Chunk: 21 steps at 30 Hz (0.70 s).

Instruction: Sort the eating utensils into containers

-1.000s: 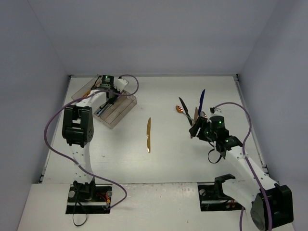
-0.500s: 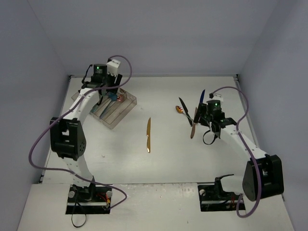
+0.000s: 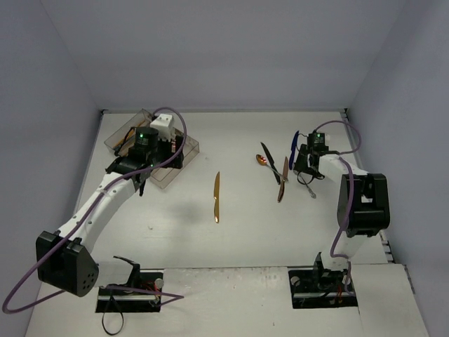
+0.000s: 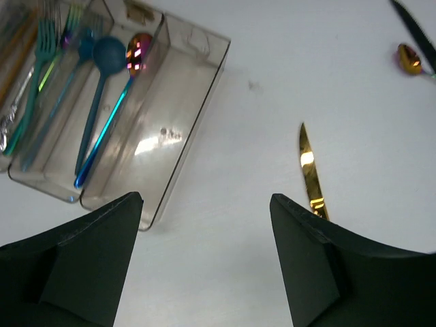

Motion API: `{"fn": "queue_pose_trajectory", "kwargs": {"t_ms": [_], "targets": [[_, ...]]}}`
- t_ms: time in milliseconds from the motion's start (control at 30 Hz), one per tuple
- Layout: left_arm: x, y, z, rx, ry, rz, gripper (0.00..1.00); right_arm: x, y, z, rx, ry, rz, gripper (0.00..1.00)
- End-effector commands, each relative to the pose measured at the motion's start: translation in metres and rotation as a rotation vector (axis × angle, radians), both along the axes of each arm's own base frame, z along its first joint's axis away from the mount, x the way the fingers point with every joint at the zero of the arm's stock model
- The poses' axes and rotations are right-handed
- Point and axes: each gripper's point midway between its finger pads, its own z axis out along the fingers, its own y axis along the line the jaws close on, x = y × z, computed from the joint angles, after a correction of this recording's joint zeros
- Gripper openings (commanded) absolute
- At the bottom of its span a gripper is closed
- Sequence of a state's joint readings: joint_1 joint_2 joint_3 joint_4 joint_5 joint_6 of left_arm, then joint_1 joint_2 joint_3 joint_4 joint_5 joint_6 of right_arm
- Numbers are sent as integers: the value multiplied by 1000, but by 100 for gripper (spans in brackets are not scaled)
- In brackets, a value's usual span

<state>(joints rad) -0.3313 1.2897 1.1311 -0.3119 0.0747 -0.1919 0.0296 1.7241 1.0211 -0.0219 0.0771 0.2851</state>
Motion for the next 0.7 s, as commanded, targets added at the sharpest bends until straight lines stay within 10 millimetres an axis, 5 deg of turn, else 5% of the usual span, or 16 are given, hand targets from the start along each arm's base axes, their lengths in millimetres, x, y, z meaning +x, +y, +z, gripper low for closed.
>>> {"fn": "queue_pose_trajectory", "kwargs": {"t_ms": [0, 467, 567, 667], "targets": [[-14, 10, 15, 2, -55, 26, 73, 12, -6, -2, -33, 13, 20, 47], [-20, 8, 14, 39, -55, -13, 73, -15, 2, -36, 17, 130, 57, 39], [-20, 7, 15, 38, -56, -14, 73, -18, 3, -33, 21, 123, 58, 38], [-19, 7, 13, 38, -51, -14, 73, -7, 2, -4, 19, 41, 51, 38]]}}
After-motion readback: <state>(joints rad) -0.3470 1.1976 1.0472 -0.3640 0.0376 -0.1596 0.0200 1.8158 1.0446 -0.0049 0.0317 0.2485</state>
